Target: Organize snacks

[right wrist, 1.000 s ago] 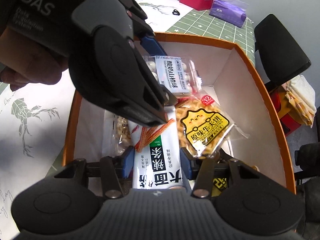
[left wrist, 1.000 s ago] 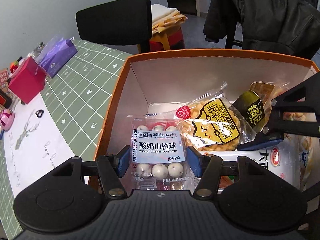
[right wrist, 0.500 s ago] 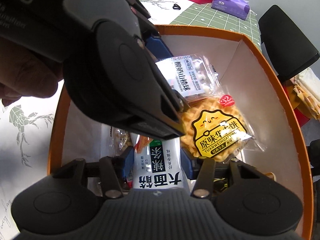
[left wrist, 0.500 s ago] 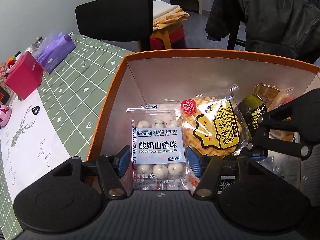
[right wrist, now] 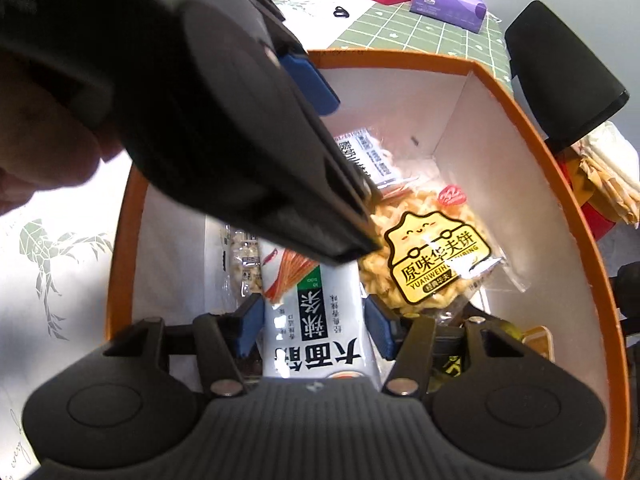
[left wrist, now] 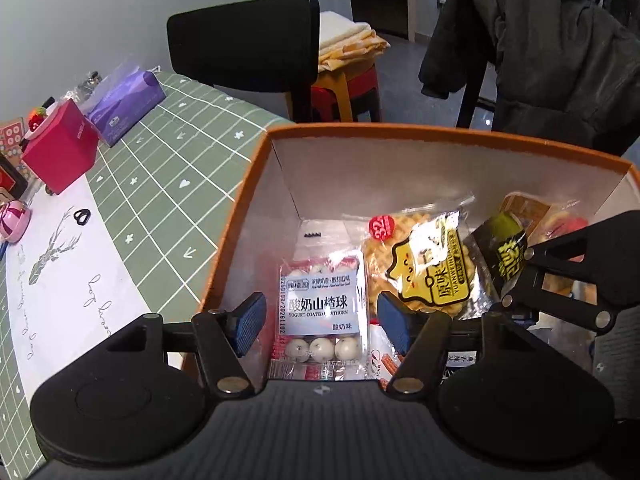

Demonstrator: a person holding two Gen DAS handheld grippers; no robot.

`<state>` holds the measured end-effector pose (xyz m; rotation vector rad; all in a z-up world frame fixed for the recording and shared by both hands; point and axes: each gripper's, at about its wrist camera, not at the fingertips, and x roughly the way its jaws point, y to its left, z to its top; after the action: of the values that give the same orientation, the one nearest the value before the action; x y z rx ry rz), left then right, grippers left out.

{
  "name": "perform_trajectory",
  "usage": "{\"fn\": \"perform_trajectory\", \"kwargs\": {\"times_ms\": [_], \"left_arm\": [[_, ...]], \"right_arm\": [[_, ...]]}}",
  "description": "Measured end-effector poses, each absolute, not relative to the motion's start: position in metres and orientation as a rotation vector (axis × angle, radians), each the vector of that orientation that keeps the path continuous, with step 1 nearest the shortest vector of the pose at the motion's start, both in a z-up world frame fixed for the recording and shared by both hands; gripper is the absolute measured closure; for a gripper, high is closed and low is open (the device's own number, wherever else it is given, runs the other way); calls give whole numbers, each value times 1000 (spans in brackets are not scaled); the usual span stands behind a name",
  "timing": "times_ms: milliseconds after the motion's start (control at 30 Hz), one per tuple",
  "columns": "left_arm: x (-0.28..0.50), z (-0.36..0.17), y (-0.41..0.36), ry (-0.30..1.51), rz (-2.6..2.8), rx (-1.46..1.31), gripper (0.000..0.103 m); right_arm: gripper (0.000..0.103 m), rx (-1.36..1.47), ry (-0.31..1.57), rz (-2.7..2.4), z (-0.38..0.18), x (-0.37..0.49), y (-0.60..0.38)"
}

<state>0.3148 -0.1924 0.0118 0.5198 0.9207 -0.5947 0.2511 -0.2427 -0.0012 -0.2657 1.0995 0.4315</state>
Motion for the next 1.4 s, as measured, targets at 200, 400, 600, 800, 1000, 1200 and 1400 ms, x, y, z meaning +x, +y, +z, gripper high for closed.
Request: {"fn": "perform_trajectory", "kwargs": {"times_ms": [200,400,600,800,1000,1200,1400], "left_arm": [[306,34,-186,890,-598,474,28],[292,51,-182,860,-592,458,28],[270,79,-163,800,-593,340,25],[241,100,-149,724,-535,287,22],[213,115,-128,669,-484,155,11],[193,113,-124,676,-451,65,2],[171,101,-133,655,-437,67,0]], "right_arm": [[48,-248,1066,409,18,240,-249],[45,-239,1019,397,43,223,-252],[44,-206,966,365,64,209,-261],[28,-136,911,265,78,190,-271],[11,8,832,121,95,166,-284],[3,145,733,14,106,130,-298],[3,123,684,-129,107,98,-295]]}}
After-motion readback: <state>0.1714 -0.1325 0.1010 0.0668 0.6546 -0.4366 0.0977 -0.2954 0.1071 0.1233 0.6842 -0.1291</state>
